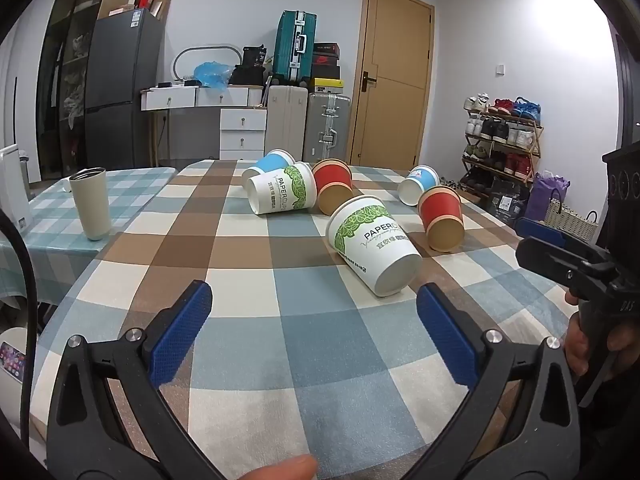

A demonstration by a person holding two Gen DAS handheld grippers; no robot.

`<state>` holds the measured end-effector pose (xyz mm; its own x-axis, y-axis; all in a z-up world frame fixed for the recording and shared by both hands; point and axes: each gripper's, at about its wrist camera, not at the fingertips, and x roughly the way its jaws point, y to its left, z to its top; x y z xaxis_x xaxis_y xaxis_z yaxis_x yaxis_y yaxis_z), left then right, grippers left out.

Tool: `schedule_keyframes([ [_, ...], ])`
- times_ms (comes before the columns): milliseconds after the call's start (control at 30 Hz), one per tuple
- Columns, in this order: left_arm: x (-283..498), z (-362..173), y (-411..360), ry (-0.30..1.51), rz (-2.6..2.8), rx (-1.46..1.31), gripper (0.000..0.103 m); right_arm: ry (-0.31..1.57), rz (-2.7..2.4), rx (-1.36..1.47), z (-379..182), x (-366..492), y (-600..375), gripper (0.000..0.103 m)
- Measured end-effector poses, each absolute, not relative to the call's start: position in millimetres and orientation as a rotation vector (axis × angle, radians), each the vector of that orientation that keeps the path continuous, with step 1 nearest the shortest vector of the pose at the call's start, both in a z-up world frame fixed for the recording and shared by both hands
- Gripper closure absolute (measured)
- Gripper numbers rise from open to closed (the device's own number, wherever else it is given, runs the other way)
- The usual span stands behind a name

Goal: Flip cup upright

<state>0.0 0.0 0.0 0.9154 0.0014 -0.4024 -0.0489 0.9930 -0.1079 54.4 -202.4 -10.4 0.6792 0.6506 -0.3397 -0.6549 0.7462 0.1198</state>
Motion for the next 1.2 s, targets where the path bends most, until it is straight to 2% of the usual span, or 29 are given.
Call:
schedule_keyframes([
  [1200, -0.2, 0.0, 0.0, 0.409, 0.025, -0.117, 0.001, 0.383, 0.734, -0.01, -10.6, 55.5, -202.0, 0.0],
])
